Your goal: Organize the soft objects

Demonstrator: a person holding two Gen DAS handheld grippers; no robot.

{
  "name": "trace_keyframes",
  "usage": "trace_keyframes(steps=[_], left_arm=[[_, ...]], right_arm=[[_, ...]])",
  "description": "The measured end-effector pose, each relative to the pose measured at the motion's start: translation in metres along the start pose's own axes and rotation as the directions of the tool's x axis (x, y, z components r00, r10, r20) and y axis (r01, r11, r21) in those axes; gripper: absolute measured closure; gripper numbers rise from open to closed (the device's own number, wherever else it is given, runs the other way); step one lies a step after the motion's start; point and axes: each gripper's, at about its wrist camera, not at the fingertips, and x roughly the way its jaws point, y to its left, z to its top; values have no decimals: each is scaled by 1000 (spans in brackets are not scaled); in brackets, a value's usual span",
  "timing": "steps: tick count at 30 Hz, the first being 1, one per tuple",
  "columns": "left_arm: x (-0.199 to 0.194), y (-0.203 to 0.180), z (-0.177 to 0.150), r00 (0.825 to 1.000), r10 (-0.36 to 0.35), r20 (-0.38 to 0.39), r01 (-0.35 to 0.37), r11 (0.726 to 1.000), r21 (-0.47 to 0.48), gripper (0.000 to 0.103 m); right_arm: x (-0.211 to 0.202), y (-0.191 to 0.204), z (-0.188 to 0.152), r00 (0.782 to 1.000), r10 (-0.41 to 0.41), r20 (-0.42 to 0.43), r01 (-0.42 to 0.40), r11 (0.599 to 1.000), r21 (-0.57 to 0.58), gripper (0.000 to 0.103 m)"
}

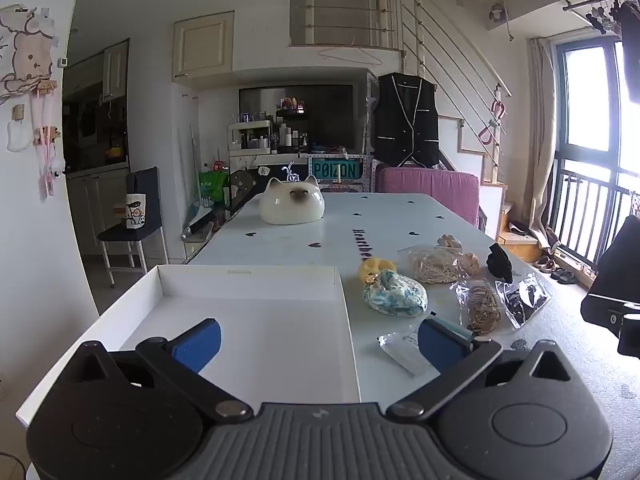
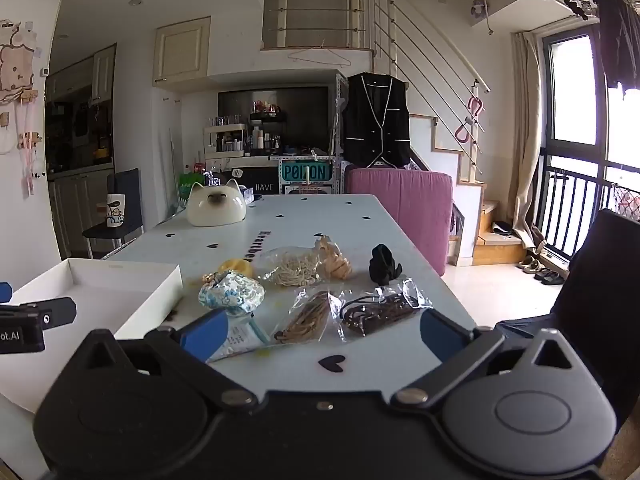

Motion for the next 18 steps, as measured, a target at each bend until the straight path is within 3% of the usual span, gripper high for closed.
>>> trace_keyframes(steps=[18], left_arm=[[0, 0, 1, 1000, -1, -1, 1, 1000, -4, 0]], right_arm=[[-1, 0, 0, 1000, -2, 1, 2, 1000, -1, 0]])
